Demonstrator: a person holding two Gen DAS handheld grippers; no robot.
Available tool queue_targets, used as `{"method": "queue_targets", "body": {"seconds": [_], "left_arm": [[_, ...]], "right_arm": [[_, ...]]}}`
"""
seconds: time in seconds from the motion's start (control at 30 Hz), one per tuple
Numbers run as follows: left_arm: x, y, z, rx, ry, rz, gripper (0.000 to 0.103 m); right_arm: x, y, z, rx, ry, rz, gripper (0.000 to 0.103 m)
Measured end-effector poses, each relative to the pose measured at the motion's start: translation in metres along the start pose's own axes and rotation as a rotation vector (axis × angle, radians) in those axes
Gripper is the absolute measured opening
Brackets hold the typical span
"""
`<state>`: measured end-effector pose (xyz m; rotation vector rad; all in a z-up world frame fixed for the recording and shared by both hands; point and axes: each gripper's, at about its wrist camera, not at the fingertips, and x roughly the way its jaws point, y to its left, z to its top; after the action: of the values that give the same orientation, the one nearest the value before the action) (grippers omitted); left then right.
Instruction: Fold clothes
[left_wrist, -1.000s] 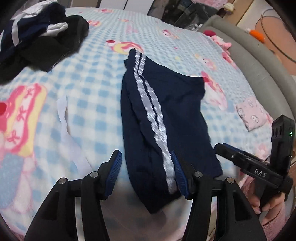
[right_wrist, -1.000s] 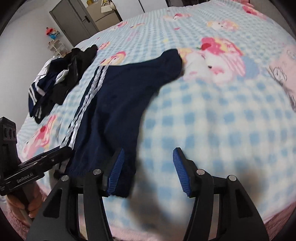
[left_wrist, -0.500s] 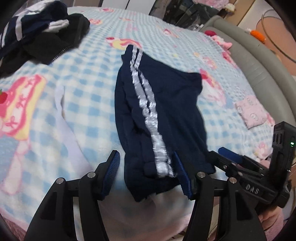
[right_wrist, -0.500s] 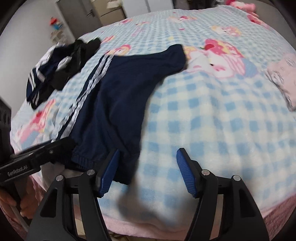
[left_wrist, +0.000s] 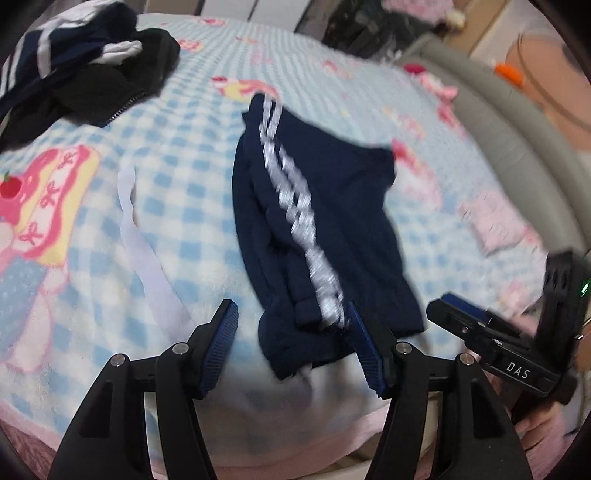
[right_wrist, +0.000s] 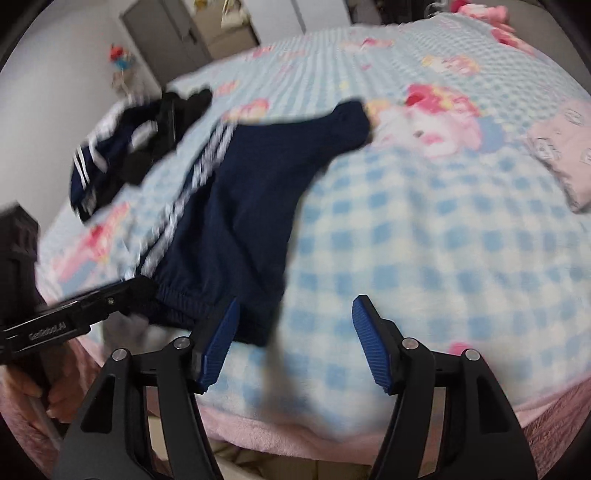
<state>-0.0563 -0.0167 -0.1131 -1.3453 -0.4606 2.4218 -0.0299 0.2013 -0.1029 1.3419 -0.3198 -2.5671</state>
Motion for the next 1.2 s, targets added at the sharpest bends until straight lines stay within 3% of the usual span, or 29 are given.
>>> {"method": "queue_targets", "body": {"seconds": [0.17, 0.33, 0.47, 0.53, 0.67, 0.73, 0.87, 0.9, 1.0, 1.1, 1.13, 1.2], "left_arm": [[-0.006, 0.006, -0.003, -0.08, -0.026, -0.144, 0.063], [-0.011, 0.014, -0.004, -0.113, -0.039, -0.169, 0.063], [-0.016, 0.023, 0.001, -0.157, -0.076, -0.19, 0.062], [-0.014, 0.023, 0.002, -0.151, -0.078, -0.18, 0.06], [-0.006, 0.007, 0.001, -0.059, -0.051, -0.145, 0.039], [-0.001, -0.003, -0.001, 0.007, -0.026, -0.085, 0.032], [0.004, -0.002, -0.003, 0.017, 0.003, -0.058, 0.029], [0.0, 0.0, -0.002, 0.008, -0.013, -0.07, 0.029], [-0.014, 0.0, 0.004, -0.002, -0.071, -0.107, 0.033], [0.0, -0.007, 0.009, 0.048, -0.001, -0.144, 0.035], [0.005, -0.012, 0.009, 0.072, 0.01, -0.116, 0.034], [0.014, -0.021, 0.009, 0.115, 0.027, -0.062, 0.021]], "right_arm": [[-0.005, -0.009, 0.0, 0.036, 0.013, 0.079, 0.065], [0.004, 0.004, -0.003, 0.01, 0.044, 0.145, 0.065], [0.003, 0.009, 0.001, 0.015, -0.014, 0.102, 0.065], [0.008, 0.003, 0.006, 0.046, -0.002, 0.104, 0.065], [0.02, -0.003, 0.005, 0.067, 0.032, 0.087, 0.065], [0.021, -0.004, 0.004, 0.064, 0.031, 0.085, 0.065], [0.02, -0.006, 0.001, 0.045, 0.032, 0.07, 0.061], [0.021, -0.006, 0.0, 0.035, 0.033, 0.061, 0.055], [0.023, 0.0, -0.002, 0.003, 0.038, 0.039, 0.053], [0.025, 0.006, 0.007, -0.006, 0.043, 0.086, 0.053], [0.025, 0.009, 0.012, -0.01, 0.045, 0.107, 0.053], [0.027, 0.017, 0.022, -0.039, 0.046, 0.114, 0.053]]}}
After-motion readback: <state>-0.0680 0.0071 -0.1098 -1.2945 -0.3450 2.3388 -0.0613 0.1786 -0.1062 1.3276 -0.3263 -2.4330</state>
